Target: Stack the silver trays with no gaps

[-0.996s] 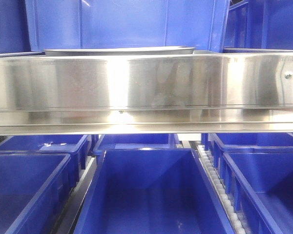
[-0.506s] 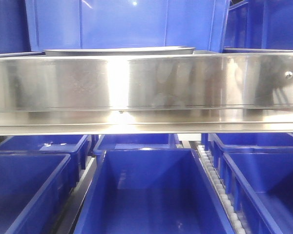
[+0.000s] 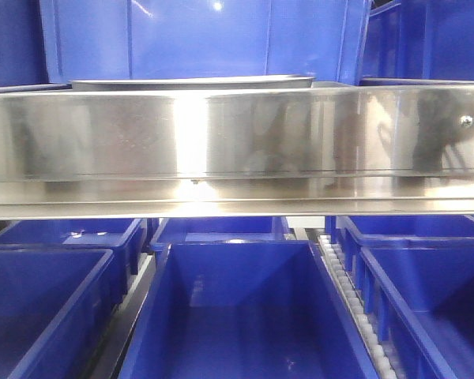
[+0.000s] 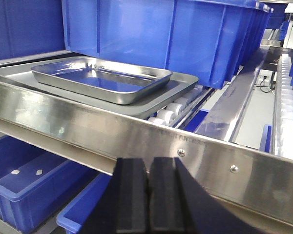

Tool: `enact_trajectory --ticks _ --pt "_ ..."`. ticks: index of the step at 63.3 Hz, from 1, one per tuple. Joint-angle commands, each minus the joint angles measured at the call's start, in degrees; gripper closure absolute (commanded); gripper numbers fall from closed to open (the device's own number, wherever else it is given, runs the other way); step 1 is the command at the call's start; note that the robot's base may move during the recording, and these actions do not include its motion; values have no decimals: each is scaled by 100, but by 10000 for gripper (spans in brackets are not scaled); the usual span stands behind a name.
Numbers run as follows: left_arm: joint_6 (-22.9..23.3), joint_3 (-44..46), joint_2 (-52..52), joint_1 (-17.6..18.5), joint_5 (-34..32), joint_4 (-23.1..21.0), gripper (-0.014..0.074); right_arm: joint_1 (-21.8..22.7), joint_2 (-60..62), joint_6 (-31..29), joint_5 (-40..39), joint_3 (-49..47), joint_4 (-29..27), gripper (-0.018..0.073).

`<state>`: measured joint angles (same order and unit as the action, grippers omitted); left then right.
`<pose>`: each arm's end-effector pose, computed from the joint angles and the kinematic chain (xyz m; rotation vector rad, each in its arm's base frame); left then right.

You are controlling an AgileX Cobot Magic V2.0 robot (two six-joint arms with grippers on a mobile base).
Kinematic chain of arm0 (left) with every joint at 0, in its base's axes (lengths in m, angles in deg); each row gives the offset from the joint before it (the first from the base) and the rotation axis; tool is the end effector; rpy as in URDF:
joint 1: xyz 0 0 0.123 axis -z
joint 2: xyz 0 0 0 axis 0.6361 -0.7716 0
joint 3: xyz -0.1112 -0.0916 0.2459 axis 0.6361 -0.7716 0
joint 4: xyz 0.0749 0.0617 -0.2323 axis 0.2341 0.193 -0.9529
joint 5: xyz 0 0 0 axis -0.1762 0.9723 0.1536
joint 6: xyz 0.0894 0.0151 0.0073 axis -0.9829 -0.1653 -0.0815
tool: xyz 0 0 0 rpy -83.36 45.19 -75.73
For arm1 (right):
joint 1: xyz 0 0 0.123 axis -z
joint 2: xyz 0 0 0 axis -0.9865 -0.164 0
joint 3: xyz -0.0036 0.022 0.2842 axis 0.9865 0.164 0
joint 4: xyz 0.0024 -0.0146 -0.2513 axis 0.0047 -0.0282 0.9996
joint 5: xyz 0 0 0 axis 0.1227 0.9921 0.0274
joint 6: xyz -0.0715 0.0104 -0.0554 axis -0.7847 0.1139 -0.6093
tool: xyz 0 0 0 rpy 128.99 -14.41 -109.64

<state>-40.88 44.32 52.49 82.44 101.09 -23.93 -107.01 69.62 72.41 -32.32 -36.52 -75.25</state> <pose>0.0225 -0.0156 0.2868 0.4532 1.4894 -0.6557 0.0477 0.0248 0.2769 -0.3296 1.6447 0.4147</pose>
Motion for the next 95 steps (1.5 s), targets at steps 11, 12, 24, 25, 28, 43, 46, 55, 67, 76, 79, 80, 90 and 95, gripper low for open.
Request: enact_trajectory --ticks 11,12,24,25,28,43,46,55,67,76,79,80,90,95 --pt "-431 20 -81 -262 -552 -551 645 9 -50 -65 -563 -153 62 512" --pt "-576 20 -81 -318 -552 -597 645 9 -50 -65 -563 -153 62 512" --pt "-1817 -17 -81 -1797 -575 -1316 645 9 -50 -65 -563 -153 62 512" --pt "-1868 -43 -71 -1896 -574 -1359 645 9 -50 -65 -563 -153 62 512" --pt "-1930 -118 -54 -2276 -635 -1390 645 9 -50 -65 -563 -153 62 512" --pt "-1930 -1095 -54 -3453 -1893 -1390 645 9 -50 -65 -563 -153 62 512" --pt "-1930 -1369 -54 -3575 -2171 -1390 645 9 -50 -65 -563 -153 62 512" --pt "-1930 -2045 130 -3816 -3003 -1390 645 9 -50 -65 -563 -153 62 512" --pt "-1930 -2031 212 -3815 -2711 -1390 645 9 -50 -65 -557 -153 62 512" --pt "-1930 -2031 212 -3815 -2701 -1390 645 9 -50 -65 -557 -153 62 512" --pt "-1930 -2031 212 -3815 -2701 -1390 645 9 -50 -65 -557 -153 62 512" --pt "-1930 -2031 212 -3815 -2701 -1390 645 9 -50 -65 -557 -153 62 512" --pt "-1930 -2031 212 -3815 -2701 -1390 645 9 -50 -65 -557 -153 62 512" --pt "-1930 -2031 212 -3815 -2701 -1390 645 9 -50 -65 -557 -153 62 512"
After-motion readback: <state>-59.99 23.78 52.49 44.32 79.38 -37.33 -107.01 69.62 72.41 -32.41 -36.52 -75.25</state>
